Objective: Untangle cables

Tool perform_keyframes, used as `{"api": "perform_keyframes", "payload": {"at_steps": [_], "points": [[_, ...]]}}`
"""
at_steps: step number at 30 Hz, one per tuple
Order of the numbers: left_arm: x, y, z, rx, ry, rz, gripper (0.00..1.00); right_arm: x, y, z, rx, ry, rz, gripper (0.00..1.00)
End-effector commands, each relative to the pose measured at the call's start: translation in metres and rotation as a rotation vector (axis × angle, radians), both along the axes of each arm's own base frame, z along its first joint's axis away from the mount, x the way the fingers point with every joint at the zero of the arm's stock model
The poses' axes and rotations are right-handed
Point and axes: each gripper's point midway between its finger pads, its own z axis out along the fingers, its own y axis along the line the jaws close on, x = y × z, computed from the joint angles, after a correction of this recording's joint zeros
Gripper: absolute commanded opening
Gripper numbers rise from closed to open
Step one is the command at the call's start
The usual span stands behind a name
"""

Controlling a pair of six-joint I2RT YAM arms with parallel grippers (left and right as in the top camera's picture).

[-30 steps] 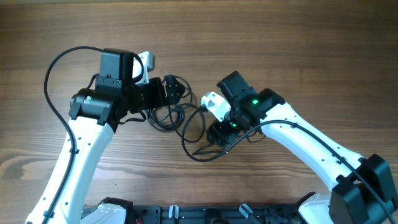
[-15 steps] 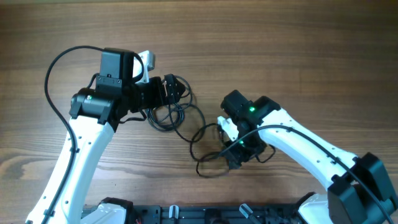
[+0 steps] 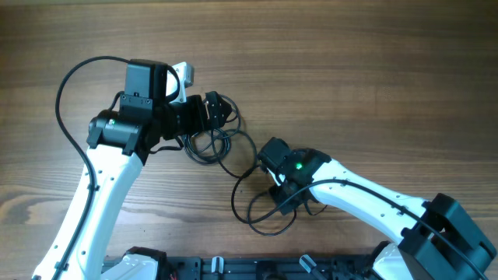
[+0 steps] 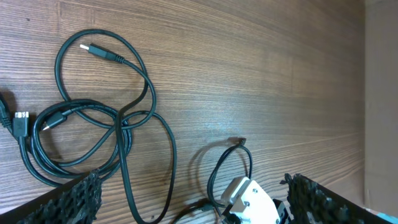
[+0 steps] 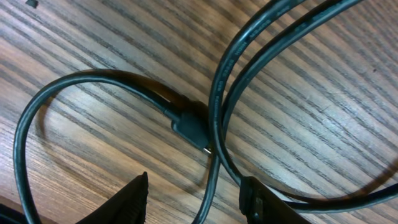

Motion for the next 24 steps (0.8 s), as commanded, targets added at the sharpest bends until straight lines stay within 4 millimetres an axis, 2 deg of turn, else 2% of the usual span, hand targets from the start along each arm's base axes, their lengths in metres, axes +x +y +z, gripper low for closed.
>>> {"api": "perform_keyframes", "payload": {"at_steps": [1, 3, 4, 6, 8, 12, 14, 16, 19, 21, 24], "points": [[0.002, 0.001, 0.0, 0.004, -0.008, -0.007, 1.0, 0.006, -0.003, 0.001, -0.017, -0.03, -0.027, 0.52], [0.002, 0.001, 0.0, 0.004, -0.008, -0.007, 1.0, 0.01, -0.002, 0.001, -0.017, -0.055, -0.011, 0.58], [0.003, 0.001, 0.0, 0.005, -0.008, -0.006, 1.0, 0.023, 0.001, 0.003, -0.017, -0.12, 0.031, 0.58], [0.003, 0.001, 0.0, 0.004, -0.008, -0.007, 1.0, 0.034, 0.012, 0.008, 0.018, -0.169, 0.129, 0.58], [0.003, 0.001, 0.0, 0.005, -0.008, -0.006, 1.0, 0.034, 0.012, 0.008, 0.012, -0.174, 0.157, 0.57], [0.004, 0.003, 0.0, 0.017, -0.011, 0.003, 1.0, 0.038, 0.009, -0.007, -0.037, -0.175, 0.243, 0.58], [0.005, 0.006, -0.001, 0.032, -0.014, 0.013, 1.0, 0.024, 0.023, -0.02, 0.035, -0.093, 0.328, 0.58], [0.005, 0.006, -0.002, 0.032, -0.013, 0.013, 1.0, 0.02, 0.021, -0.03, 0.022, -0.059, 0.349, 0.56], [0.005, 0.006, -0.001, 0.032, -0.014, 0.013, 1.0, 0.033, 0.006, -0.04, -0.086, -0.107, 0.343, 0.27], [0.005, 0.006, -0.002, 0.032, -0.013, 0.013, 1.0, 0.033, 0.005, -0.04, -0.091, -0.108, 0.342, 0.04], [0.005, 0.006, -0.002, 0.032, -0.013, 0.013, 1.0, 0.035, 0.007, -0.03, -0.081, -0.121, 0.341, 0.04]]}}
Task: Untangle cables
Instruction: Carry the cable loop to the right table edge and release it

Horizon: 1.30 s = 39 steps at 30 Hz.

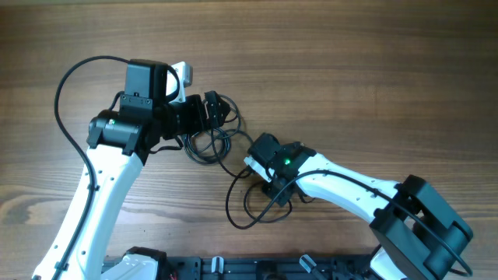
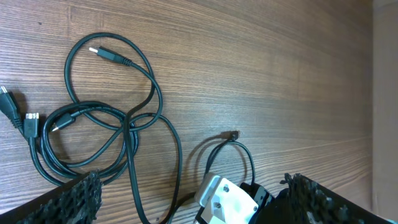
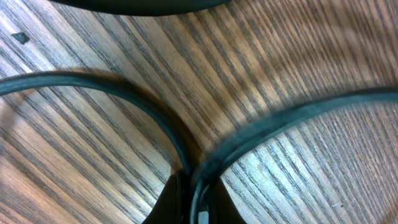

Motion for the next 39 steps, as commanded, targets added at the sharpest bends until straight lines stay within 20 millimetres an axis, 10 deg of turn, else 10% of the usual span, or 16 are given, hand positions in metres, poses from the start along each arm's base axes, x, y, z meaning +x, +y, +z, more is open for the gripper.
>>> {"api": "perform_keyframes", "payload": {"at_steps": [1, 8, 14, 22, 30, 36, 39], "points": [[0.003, 0.002, 0.0, 0.01, -0.008, -0.003, 1.0, 0.002, -0.008, 0.003, -0.046, -0.012, 0.0, 0.04], [0.001, 0.002, -0.002, 0.013, 0.002, -0.003, 1.0, 0.092, -0.035, 0.128, 0.062, -0.408, -0.25, 0.04], [0.001, 0.002, -0.002, 0.013, 0.002, -0.003, 1.0, 0.144, -0.083, 0.144, 0.102, -0.52, -0.47, 0.04], [0.001, 0.002, -0.002, 0.013, 0.002, -0.003, 1.0, 0.205, -0.232, 0.176, 0.057, -0.751, -0.902, 0.04], [0.001, 0.002, -0.002, 0.013, 0.002, -0.003, 1.0, 0.181, -0.428, 0.115, -0.116, -0.722, -1.411, 0.04], [0.001, 0.002, -0.002, 0.013, 0.002, -0.003, 1.0, 0.164, -0.471, 0.029, -0.189, -0.576, -1.507, 0.05], [0.001, 0.002, -0.002, 0.013, 0.002, -0.003, 1.0, 0.176, -0.477, 0.032, -0.191, -0.626, -1.47, 0.59]]}}
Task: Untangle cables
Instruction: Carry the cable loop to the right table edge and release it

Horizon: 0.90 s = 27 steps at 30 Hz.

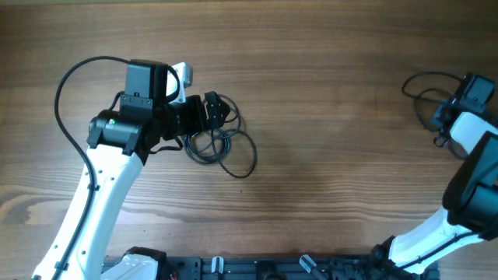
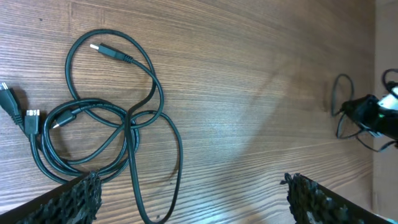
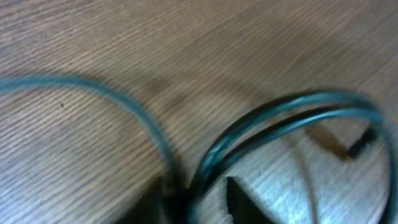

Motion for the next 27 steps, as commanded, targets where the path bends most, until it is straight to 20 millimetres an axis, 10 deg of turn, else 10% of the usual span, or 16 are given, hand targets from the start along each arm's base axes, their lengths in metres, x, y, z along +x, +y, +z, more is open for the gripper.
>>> {"api": "perform_keyframes", "payload": {"at_steps": [1, 9, 16, 19, 21, 27], "points": [[0.002, 0.002, 0.0, 0.01, -0.006, -0.003, 1.0, 0.014, -0.009, 0.014, -0.037, -0.039, 0.012, 0.76], [0.002, 0.002, 0.0, 0.01, -0.006, -0.003, 1.0, 0.048, 0.034, 0.071, 0.238, -0.059, 0.177, 0.87], [0.002, 0.002, 0.0, 0.01, -0.006, -0.003, 1.0, 0.046, 0.196, 0.125, 0.757, -0.077, 0.478, 0.77], [0.002, 0.002, 0.0, 0.01, -0.006, -0.003, 1.0, 0.043, 0.252, 0.122, 0.791, -0.007, 0.604, 0.56], [0.002, 0.002, 0.0, 0.01, -0.006, -0.003, 1.0, 0.042, 0.288, 0.125, 0.823, 0.013, 0.687, 0.04], [0.002, 0.002, 0.0, 0.01, -0.006, -0.003, 1.0, 0.024, 0.371, 0.135, 0.961, 0.066, 0.856, 0.04]]}}
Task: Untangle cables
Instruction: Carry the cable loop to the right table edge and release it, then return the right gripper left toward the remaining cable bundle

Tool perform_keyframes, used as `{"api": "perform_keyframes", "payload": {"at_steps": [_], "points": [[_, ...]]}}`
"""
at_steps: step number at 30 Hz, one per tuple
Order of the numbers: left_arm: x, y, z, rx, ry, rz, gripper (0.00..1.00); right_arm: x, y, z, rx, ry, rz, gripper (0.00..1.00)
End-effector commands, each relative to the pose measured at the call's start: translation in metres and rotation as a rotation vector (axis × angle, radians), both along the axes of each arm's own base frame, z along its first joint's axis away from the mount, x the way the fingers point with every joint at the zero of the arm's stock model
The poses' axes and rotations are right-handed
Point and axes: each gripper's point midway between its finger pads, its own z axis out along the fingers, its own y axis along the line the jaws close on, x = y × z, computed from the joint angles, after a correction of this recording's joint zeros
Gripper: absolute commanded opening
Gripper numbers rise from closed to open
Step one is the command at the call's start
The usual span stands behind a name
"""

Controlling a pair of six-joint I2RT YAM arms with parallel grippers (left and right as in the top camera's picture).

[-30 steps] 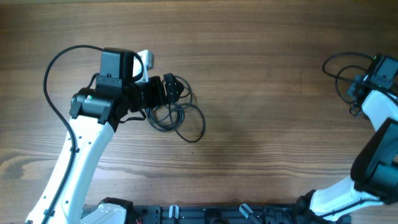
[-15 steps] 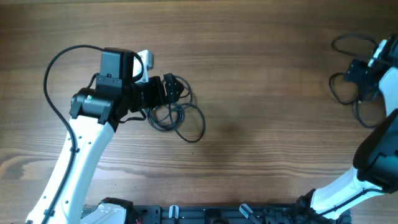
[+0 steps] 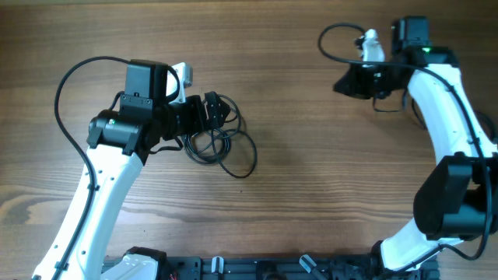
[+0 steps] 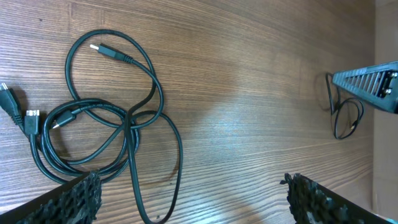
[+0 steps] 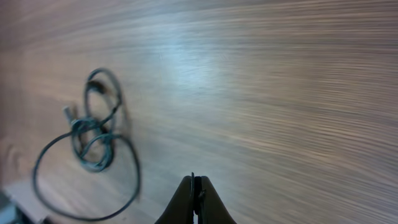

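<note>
A tangle of dark cables (image 3: 216, 141) lies left of the table's middle, and shows as loops with USB plugs (image 4: 99, 130) in the left wrist view. My left gripper (image 4: 193, 190) hovers over the tangle, open wide and holding nothing. One thin dark cable (image 4: 341, 115) lies apart at the far right, partly under my right arm in the overhead view. My right gripper (image 3: 341, 85) is raised at the upper right and points left. Its fingers (image 5: 194, 183) are shut, with no cable seen between them. The tangle (image 5: 87, 143) shows far off in its view.
The wooden table (image 3: 311, 194) runs bare between the tangle and the right arm. A looped lead (image 3: 334, 37) belongs to the right arm itself. The arms' base rail (image 3: 257, 268) runs along the front edge.
My right gripper was low at the far right edge with a cable against its fingers. It is now raised at the upper right, pointing left, and the cable lies on the table. The left arm is unchanged.
My right gripper was open over a cable plug just right of the tangle, then shut on that cable. Then the cable was off at the far right edge with the gripper. Now it lies there alone, with the tangle smaller and the gripper lifted away.
</note>
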Motion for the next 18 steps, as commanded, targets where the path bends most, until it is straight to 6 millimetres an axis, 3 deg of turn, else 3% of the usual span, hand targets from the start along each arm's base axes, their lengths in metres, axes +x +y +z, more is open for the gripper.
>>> {"api": "perform_keyframes", "payload": {"at_steps": [1, 5, 6, 7, 8, 9, 11, 13, 16, 18], "points": [[0.002, 0.002, 0.0, 0.011, -0.007, -0.003, 1.0, -0.011, 0.04, 0.015, 0.072, 0.011, 0.064, 0.04], [0.009, 0.003, 0.003, 0.017, -0.04, 0.004, 1.0, -0.024, 0.068, 0.017, 0.109, 0.057, 0.101, 0.04], [0.019, 0.018, 0.005, 0.058, -0.072, 0.067, 1.0, -0.03, 0.078, 0.02, 0.135, 0.067, 0.128, 0.04], [0.026, 0.033, 0.006, 0.062, -0.07, 0.139, 0.71, -0.034, 0.084, 0.02, 0.143, 0.073, 0.149, 0.05], [0.029, 0.044, 0.006, 0.044, -0.054, 0.201, 0.32, -0.038, 0.089, 0.02, 0.142, 0.08, 0.164, 0.05], [0.031, 0.067, 0.002, 0.021, -0.007, 0.311, 0.04, -0.043, 0.099, 0.02, 0.141, 0.084, 0.187, 0.05], [0.028, 0.088, -0.007, 0.044, 0.032, 0.374, 0.04, -0.047, 0.109, 0.02, 0.142, 0.086, 0.21, 0.05], [0.017, 0.103, -0.028, 0.102, 0.134, 0.418, 0.04, -0.057, 0.126, 0.02, 0.144, 0.102, 0.24, 0.05], [0.002, 0.105, -0.062, 0.158, 0.274, 0.417, 0.04, -0.067, 0.148, 0.021, 0.144, 0.09, 0.302, 0.1], [-0.009, 0.1, -0.102, 0.185, 0.388, 0.39, 0.04, -0.076, 0.169, 0.023, 0.144, 0.066, 0.362, 0.17]]}}
